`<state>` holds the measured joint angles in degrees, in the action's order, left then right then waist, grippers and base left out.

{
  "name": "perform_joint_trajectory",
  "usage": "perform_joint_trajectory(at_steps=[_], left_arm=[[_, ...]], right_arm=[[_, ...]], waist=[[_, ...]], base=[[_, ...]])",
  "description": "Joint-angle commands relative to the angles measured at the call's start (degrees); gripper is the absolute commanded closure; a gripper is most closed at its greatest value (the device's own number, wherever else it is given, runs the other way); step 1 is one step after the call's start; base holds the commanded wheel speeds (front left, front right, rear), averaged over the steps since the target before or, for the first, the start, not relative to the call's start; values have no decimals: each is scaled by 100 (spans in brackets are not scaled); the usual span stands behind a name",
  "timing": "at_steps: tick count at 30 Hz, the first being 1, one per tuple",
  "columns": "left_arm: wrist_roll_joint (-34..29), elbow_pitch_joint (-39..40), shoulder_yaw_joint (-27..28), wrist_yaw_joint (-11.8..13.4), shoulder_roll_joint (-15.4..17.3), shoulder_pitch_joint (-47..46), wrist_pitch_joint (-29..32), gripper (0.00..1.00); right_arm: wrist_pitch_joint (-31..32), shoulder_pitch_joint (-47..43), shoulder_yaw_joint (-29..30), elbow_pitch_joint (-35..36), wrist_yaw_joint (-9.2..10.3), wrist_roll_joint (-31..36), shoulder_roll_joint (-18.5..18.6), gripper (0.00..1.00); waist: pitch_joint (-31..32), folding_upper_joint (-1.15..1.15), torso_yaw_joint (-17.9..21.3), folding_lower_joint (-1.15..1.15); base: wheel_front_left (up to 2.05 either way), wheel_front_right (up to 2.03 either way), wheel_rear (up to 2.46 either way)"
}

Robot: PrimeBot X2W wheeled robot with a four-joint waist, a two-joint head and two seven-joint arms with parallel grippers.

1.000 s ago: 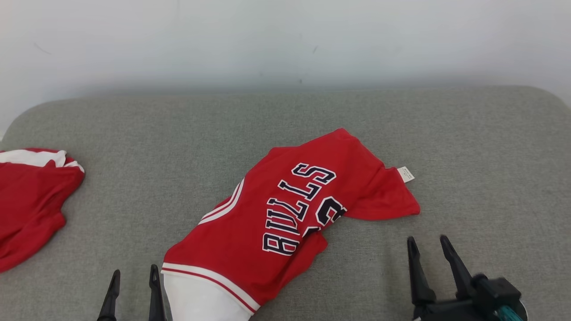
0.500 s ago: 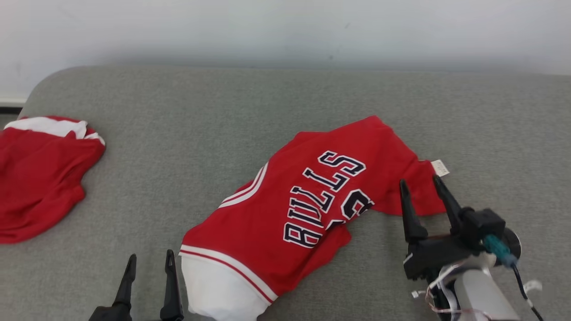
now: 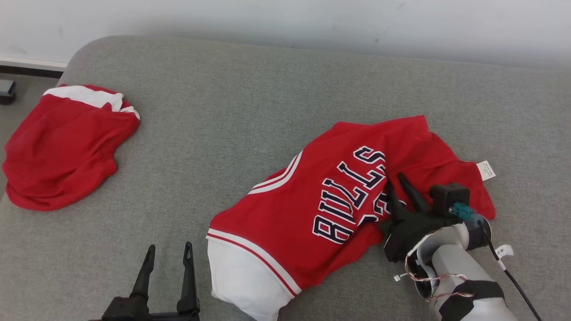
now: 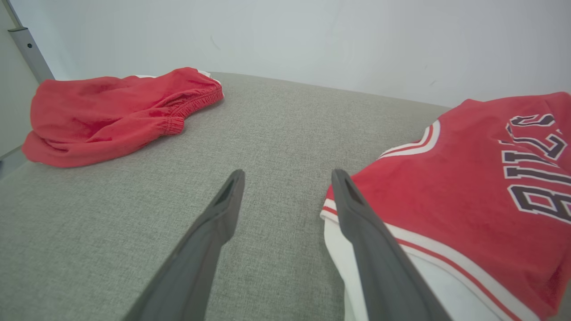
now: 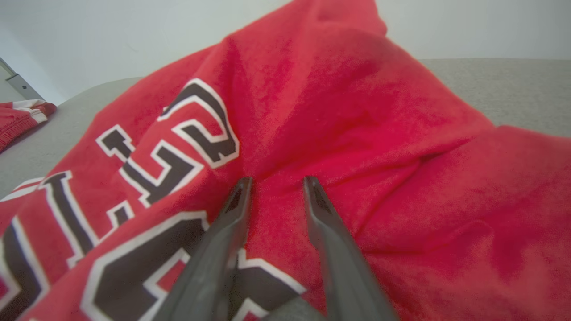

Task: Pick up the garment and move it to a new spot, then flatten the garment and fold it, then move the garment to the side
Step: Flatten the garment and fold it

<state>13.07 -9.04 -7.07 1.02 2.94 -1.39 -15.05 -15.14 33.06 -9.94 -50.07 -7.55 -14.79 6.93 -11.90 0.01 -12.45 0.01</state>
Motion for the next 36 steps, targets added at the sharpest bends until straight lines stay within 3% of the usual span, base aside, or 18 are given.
perform_joint_trajectory(at_steps=[1, 12, 15, 16, 17, 18, 23, 29, 36], left_arm=[[29, -23, -20, 11, -8, -51, -19, 0], [71, -46, -52, 58, -8, 48, -19, 0], [108, -19, -45, 85, -8, 131, -18, 0], [108, -14, -45, 89, -8, 159, -19, 0], [106, -11, -47, 95, -9, 166, -18, 0], [106, -8, -36, 98, -8, 184, -19, 0], [124, -32, -16, 76, -8, 240, -19, 0], [165, -24, -98, 85, -8, 196, -19, 0], [259, -36, -219, 143, -9, 187, -19, 0]], right_arm=[[-2, 163, -37, -121, 13, -61, 2, 100], [-1, 545, -177, 265, 13, -37, -8, 100], [-1, 533, -248, 90, 13, 11, -10, 100], [-1, 550, -231, 51, 13, 32, 1, 74], [-2, 569, -218, 28, 13, 36, 17, 17], [-1, 588, -224, 28, 13, 88, 56, 0], [-1, 717, -417, 32, 13, 181, 239, 0], [162, 1140, -818, -477, 13, 18, 515, 0], [1007, 1532, -1414, -1146, 13, -284, 677, 0]], waist=[[-28, -1, -72, -1], [80, -1, -144, -1], [144, -1, -98, -1], [168, -1, -69, -1], [186, -1, -43, -1], [200, -1, -14, -1], [252, -1, 99, -1], [265, -1, 111, -1], [209, -1, -39, -1]], base=[[0, 0, 0], [0, 0, 0], [0, 0, 0], [0, 0, 0], [0, 0, 0], [0, 0, 0], [0, 0, 0], [0, 0, 0], [0, 0, 0]])
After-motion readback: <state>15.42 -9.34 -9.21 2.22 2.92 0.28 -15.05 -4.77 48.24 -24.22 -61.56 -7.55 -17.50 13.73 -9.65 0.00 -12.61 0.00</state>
